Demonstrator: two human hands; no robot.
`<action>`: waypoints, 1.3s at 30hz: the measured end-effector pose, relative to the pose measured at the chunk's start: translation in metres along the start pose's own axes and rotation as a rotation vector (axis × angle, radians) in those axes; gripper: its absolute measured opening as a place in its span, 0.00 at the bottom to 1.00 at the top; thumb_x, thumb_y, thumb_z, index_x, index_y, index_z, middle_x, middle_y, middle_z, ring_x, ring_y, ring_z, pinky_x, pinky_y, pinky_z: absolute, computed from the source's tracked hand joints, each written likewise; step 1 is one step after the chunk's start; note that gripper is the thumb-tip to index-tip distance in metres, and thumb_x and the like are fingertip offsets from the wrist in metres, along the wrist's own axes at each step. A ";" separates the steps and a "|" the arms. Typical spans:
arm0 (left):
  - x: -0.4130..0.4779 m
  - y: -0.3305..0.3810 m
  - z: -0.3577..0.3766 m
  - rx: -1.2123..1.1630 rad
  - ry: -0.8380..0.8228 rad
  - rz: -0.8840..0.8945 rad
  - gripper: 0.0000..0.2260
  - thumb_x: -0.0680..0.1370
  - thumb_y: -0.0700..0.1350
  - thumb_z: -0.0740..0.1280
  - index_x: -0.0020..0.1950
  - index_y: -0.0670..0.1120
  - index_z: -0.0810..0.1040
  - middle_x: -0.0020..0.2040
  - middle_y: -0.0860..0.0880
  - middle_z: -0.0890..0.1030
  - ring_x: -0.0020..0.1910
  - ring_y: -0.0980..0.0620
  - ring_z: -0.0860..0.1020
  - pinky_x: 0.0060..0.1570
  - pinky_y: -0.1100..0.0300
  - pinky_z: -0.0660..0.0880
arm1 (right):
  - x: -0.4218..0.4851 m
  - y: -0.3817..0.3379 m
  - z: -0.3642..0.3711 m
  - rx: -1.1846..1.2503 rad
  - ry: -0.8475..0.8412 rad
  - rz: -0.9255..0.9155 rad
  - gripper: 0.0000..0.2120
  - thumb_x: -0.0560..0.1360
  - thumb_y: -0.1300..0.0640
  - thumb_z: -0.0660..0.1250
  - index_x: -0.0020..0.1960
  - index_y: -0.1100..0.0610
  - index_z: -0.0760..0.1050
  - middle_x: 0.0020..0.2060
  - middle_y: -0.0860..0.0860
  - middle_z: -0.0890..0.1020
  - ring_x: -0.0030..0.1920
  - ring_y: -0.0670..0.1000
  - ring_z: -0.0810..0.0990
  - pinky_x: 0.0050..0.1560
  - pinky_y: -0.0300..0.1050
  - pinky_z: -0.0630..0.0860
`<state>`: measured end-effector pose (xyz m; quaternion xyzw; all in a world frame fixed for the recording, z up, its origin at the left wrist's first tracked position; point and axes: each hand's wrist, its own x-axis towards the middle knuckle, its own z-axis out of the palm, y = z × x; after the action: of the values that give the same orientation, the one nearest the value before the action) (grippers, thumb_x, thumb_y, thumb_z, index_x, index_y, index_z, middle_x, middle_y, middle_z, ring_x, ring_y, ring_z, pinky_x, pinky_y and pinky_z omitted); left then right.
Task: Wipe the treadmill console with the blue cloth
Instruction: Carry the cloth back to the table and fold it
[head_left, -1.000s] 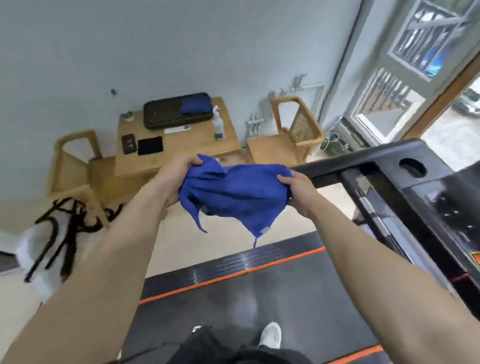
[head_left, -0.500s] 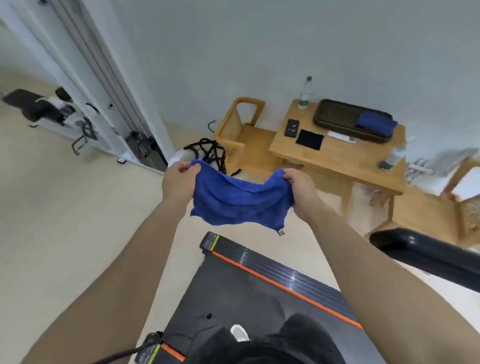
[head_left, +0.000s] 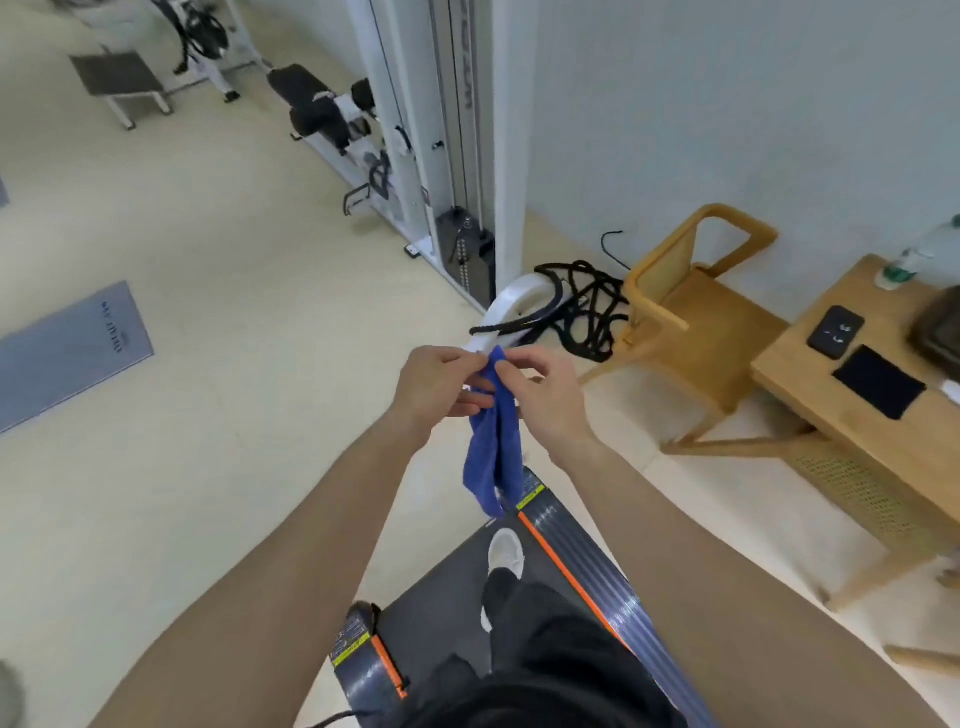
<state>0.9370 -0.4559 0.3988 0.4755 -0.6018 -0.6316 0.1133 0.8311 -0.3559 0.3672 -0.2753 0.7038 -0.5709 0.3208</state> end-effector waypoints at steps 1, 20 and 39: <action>0.014 0.005 -0.008 0.022 -0.002 -0.007 0.10 0.80 0.44 0.66 0.50 0.40 0.84 0.43 0.42 0.87 0.40 0.44 0.86 0.34 0.60 0.80 | 0.016 0.002 0.006 -0.032 -0.013 -0.016 0.09 0.76 0.56 0.68 0.45 0.43 0.83 0.42 0.43 0.85 0.46 0.51 0.84 0.48 0.57 0.82; 0.279 0.060 -0.057 0.416 -0.075 0.053 0.10 0.71 0.49 0.77 0.43 0.46 0.80 0.38 0.47 0.85 0.33 0.52 0.82 0.28 0.66 0.72 | 0.274 0.025 0.034 -0.195 -0.174 -0.017 0.07 0.76 0.60 0.71 0.45 0.48 0.80 0.41 0.45 0.85 0.43 0.48 0.83 0.47 0.47 0.79; 0.536 -0.001 -0.053 1.399 -0.361 1.528 0.03 0.70 0.47 0.74 0.38 0.49 0.83 0.36 0.48 0.72 0.32 0.47 0.72 0.25 0.60 0.63 | 0.473 0.114 0.040 -0.162 0.336 0.111 0.09 0.82 0.58 0.62 0.53 0.57 0.81 0.45 0.47 0.83 0.45 0.42 0.78 0.45 0.36 0.72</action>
<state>0.6969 -0.8736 0.1583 -0.1724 -0.9802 0.0350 0.0903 0.5557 -0.7150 0.1853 -0.1618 0.8053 -0.5318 0.2065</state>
